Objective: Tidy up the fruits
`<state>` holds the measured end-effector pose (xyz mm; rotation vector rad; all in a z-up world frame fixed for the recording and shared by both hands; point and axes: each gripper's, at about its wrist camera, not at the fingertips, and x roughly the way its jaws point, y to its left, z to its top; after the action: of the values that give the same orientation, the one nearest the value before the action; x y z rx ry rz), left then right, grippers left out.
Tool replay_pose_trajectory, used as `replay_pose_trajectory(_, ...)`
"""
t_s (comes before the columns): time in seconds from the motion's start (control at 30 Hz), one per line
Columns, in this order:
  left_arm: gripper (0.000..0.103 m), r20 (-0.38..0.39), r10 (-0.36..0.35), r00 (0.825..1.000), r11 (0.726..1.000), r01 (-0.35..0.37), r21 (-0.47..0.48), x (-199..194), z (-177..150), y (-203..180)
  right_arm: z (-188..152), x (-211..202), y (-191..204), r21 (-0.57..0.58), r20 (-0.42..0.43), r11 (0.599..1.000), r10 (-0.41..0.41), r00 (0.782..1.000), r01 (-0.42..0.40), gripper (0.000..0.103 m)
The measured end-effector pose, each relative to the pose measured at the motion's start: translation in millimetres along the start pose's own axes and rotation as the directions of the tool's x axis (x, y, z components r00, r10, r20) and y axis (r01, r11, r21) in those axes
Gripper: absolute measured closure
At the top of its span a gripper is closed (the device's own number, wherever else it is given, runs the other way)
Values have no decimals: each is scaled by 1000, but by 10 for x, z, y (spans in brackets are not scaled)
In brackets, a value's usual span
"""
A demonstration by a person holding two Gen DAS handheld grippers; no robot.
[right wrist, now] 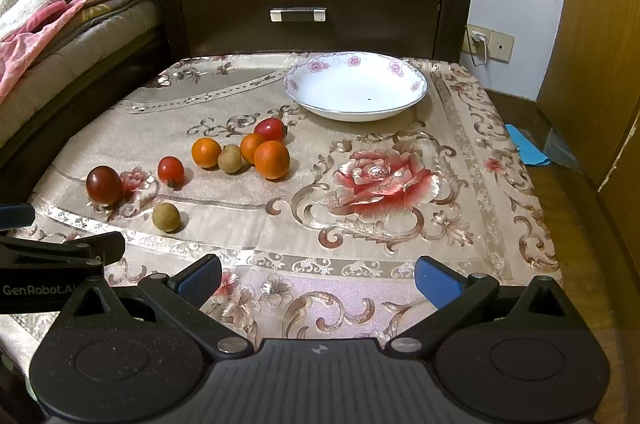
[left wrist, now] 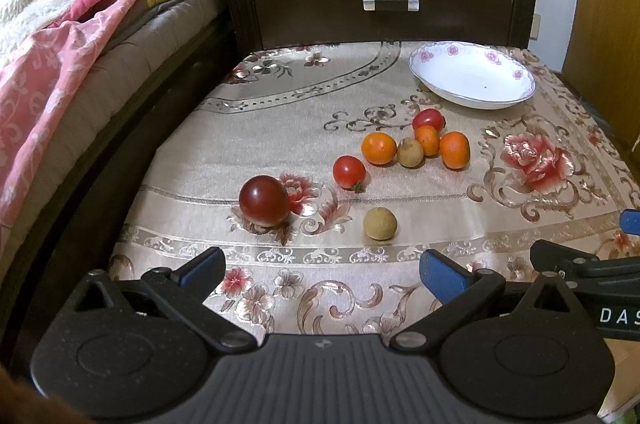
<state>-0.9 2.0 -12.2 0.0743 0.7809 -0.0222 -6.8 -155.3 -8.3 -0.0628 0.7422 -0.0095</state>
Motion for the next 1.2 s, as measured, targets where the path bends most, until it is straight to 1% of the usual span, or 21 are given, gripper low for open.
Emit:
replay_pose_trajectory(0.27, 0, -2, 3, 1000, 1000, -3, 2, -40, -27, -3, -4, 7, 3, 0, -1, 1000, 0, 1000, 0, 7)
replay_pose_trajectory(0.33, 0, -2, 1, 1000, 1000, -1, 1, 23, 0, 9, -4, 6, 4, -1, -2, 1000, 0, 1000, 0, 7)
replay_pose_trajectory(0.67, 0, -3, 5, 1000, 1000, -5, 2, 13, -43, 21, -25, 7, 21, -3, -2, 1000, 4, 1000, -4, 7)
replay_pose_trajectory(0.83, 0, -6, 10, 1000, 1000, -10, 4, 6, -6, 46, -10, 14, 30, -11, -7, 1000, 10, 1000, -10, 7)
replay_pose_trajectory(1.1, 0, -6, 53, 999, 999, -53, -3, -75, 39, 106, 50, 13, 86, -32, -12, 999, 28, 1000, -29, 7)
replay_pose_trajectory(1.2, 0, 7, 76, 997, 997, -76, 8, -105, 63, 153, 93, 14, 127, -37, -17, 998, 51, 999, -51, 8)
